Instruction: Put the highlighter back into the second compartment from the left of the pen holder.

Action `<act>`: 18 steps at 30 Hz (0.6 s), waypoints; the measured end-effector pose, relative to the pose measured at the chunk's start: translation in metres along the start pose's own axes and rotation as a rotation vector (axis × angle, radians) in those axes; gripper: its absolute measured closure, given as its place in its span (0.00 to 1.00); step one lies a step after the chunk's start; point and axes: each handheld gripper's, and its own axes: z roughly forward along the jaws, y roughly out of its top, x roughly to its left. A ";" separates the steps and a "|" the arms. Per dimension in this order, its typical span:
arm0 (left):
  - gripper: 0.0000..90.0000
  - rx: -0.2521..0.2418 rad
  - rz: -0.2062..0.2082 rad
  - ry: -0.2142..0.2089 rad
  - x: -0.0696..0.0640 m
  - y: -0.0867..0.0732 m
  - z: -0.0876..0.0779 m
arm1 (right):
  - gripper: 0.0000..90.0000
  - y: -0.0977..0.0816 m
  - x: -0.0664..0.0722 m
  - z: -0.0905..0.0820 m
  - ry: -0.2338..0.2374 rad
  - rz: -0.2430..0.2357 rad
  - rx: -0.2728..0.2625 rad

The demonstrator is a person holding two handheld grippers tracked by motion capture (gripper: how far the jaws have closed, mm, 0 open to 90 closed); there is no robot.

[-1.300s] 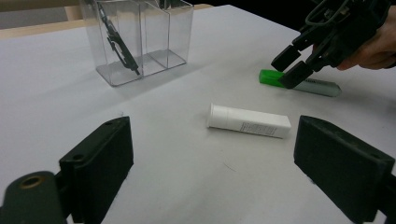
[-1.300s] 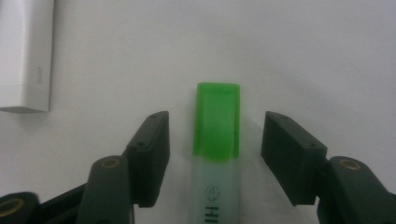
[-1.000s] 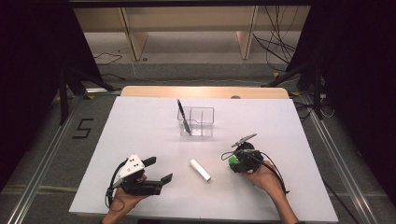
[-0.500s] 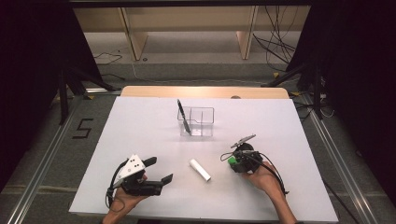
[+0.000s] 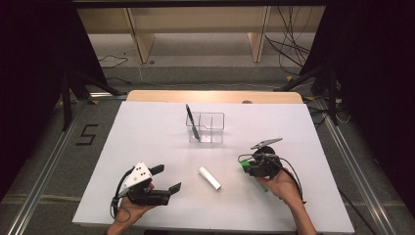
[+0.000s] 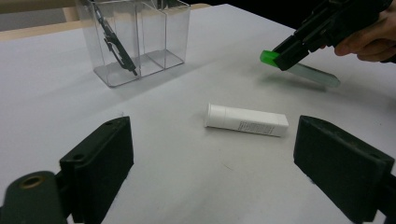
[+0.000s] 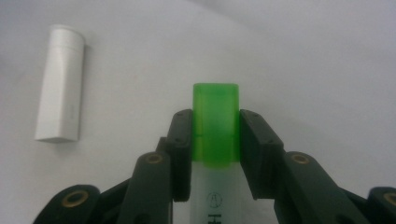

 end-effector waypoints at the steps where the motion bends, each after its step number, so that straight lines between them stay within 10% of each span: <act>1: 0.13 0.000 -0.001 0.000 0.000 0.000 0.000 | 0.75 0.000 -0.001 -0.002 0.013 0.008 -0.014; 18: 0.13 -0.001 -0.009 0.006 0.002 0.000 0.000 | 0.75 0.022 -0.005 -0.031 0.038 0.077 -0.335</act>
